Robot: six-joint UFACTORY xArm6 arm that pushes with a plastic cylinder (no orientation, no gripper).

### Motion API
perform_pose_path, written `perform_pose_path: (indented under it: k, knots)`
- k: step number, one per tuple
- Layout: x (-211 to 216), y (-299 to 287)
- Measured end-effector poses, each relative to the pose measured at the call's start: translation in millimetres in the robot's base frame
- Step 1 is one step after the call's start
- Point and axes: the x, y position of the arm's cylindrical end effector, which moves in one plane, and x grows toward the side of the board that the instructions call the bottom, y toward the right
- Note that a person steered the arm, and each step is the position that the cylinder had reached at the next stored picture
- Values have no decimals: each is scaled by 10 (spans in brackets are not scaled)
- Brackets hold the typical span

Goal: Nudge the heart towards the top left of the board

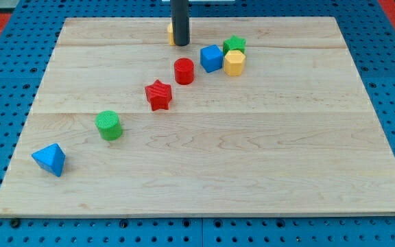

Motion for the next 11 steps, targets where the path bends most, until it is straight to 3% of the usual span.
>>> perform_pose_path:
  k: [6, 7, 8, 9, 10, 11]
  knots:
    - [-205, 548]
    - [-115, 93]
    - [-347, -368]
    - [-153, -80]
    - [417, -864]
    - [19, -1826]
